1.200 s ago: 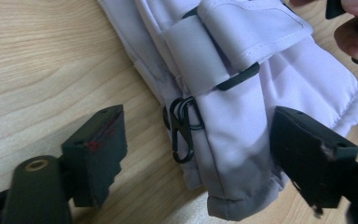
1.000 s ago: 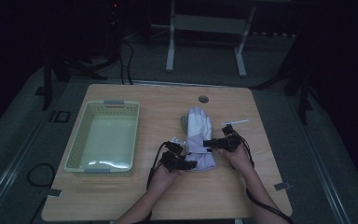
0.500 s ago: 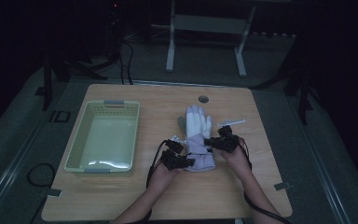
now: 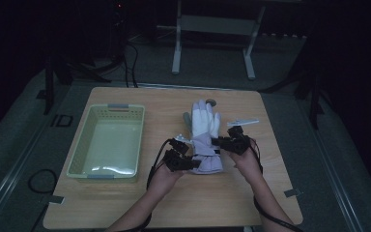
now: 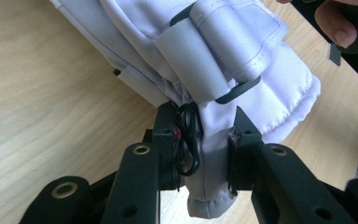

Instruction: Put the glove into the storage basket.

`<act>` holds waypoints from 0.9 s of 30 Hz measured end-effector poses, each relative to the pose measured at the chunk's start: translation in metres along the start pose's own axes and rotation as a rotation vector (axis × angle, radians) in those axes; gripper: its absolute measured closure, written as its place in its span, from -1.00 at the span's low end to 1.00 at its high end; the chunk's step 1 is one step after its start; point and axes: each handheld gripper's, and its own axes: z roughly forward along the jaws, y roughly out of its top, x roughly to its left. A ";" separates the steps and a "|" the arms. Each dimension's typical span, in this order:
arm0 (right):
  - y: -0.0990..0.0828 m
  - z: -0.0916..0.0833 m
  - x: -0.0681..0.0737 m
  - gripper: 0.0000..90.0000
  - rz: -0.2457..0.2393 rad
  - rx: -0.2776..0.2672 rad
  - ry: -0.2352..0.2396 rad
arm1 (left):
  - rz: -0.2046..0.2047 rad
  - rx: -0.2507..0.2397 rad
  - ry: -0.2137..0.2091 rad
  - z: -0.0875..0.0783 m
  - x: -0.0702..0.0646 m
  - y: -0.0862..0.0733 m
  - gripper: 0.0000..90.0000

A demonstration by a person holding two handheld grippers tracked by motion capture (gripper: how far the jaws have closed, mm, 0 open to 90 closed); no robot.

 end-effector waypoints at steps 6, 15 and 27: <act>0.011 -0.010 0.011 0.79 -0.015 -0.025 0.013 | 0.027 -0.003 0.004 -0.019 -0.002 0.005 0.57; 0.028 -0.017 0.032 0.79 -0.051 -0.056 0.010 | 0.061 -0.001 0.017 -0.046 -0.001 0.011 0.57; 0.053 -0.020 0.058 0.79 -0.082 -0.102 0.014 | 0.087 -0.021 0.039 -0.080 0.007 0.016 0.57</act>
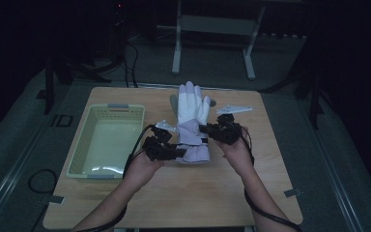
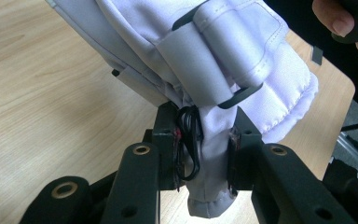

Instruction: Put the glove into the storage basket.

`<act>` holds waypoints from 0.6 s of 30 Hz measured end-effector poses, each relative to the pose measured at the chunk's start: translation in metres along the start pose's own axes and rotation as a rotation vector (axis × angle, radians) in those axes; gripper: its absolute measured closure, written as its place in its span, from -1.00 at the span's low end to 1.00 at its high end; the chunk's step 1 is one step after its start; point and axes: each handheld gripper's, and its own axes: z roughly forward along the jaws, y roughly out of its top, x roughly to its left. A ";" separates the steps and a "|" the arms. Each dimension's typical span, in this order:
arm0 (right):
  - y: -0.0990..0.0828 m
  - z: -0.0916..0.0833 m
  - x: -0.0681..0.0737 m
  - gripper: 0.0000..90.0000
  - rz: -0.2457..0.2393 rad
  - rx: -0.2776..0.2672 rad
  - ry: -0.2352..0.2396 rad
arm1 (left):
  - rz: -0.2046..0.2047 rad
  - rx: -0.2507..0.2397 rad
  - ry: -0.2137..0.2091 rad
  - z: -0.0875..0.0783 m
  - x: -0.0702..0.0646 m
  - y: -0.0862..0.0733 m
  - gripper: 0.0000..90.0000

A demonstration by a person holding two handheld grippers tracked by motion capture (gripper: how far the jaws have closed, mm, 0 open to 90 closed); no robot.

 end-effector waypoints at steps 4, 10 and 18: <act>0.007 0.004 0.007 0.79 -0.010 0.005 0.000 | -0.001 0.005 0.005 -0.009 0.005 0.000 0.57; 0.018 0.009 0.021 0.79 -0.020 -0.011 0.008 | 0.000 0.014 0.026 -0.027 0.011 0.000 0.57; 0.033 0.025 0.044 0.79 -0.033 -0.017 0.027 | -0.007 0.030 0.052 -0.054 0.026 -0.007 0.57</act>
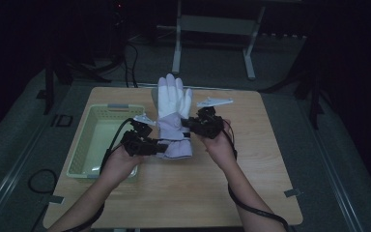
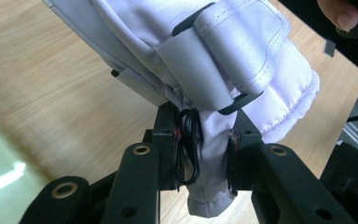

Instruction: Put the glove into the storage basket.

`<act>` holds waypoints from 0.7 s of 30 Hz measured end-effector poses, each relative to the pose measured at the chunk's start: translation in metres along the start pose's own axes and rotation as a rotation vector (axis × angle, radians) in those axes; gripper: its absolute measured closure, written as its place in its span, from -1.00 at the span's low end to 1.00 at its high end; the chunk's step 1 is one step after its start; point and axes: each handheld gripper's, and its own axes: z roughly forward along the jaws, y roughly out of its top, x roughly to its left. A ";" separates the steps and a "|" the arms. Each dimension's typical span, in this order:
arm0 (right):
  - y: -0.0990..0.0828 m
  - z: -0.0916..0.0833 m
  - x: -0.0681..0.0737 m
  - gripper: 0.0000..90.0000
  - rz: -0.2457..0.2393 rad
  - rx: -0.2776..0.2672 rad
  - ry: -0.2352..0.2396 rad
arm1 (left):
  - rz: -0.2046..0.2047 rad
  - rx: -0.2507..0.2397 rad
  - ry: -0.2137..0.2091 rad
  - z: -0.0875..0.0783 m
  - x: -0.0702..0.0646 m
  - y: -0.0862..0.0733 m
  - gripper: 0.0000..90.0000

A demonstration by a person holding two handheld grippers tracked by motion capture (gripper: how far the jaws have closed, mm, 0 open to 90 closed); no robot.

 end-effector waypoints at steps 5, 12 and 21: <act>0.006 0.016 0.017 0.79 0.002 0.003 0.022 | -0.009 0.021 0.006 -0.017 0.016 -0.010 0.57; 0.016 0.039 0.043 0.79 -0.014 0.007 0.039 | -0.014 0.035 0.025 -0.040 0.035 -0.027 0.57; 0.030 0.072 0.079 0.79 -0.050 0.023 0.054 | -0.056 0.050 0.017 -0.068 0.069 -0.051 0.57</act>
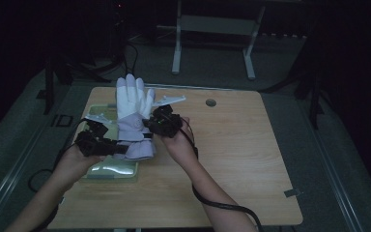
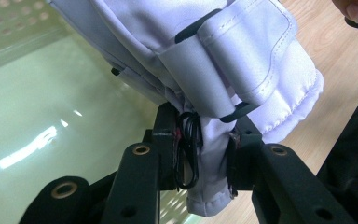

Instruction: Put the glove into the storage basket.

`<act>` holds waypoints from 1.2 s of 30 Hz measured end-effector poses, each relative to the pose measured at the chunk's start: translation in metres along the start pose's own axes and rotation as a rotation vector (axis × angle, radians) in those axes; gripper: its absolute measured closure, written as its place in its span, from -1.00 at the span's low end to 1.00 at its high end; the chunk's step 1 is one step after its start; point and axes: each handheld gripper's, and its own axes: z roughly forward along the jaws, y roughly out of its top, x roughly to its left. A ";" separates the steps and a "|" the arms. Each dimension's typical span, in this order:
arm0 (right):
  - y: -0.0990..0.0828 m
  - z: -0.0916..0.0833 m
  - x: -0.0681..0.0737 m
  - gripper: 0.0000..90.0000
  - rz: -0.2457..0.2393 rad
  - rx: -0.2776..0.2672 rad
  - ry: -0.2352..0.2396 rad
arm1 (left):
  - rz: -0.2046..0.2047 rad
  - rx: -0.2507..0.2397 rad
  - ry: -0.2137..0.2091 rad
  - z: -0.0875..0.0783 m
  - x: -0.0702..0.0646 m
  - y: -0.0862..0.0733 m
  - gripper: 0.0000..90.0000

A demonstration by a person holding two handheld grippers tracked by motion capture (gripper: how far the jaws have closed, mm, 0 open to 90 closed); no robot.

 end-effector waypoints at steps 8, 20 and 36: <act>0.006 0.029 0.021 0.79 0.006 0.009 0.028 | -0.027 0.014 0.007 -0.016 0.027 -0.021 0.57; 0.011 0.069 0.046 0.79 0.016 0.052 0.077 | -0.094 0.069 0.014 -0.026 0.059 -0.050 0.57; -0.032 0.131 0.047 0.79 0.008 0.273 0.033 | -0.164 0.262 0.056 0.025 0.077 -0.073 0.55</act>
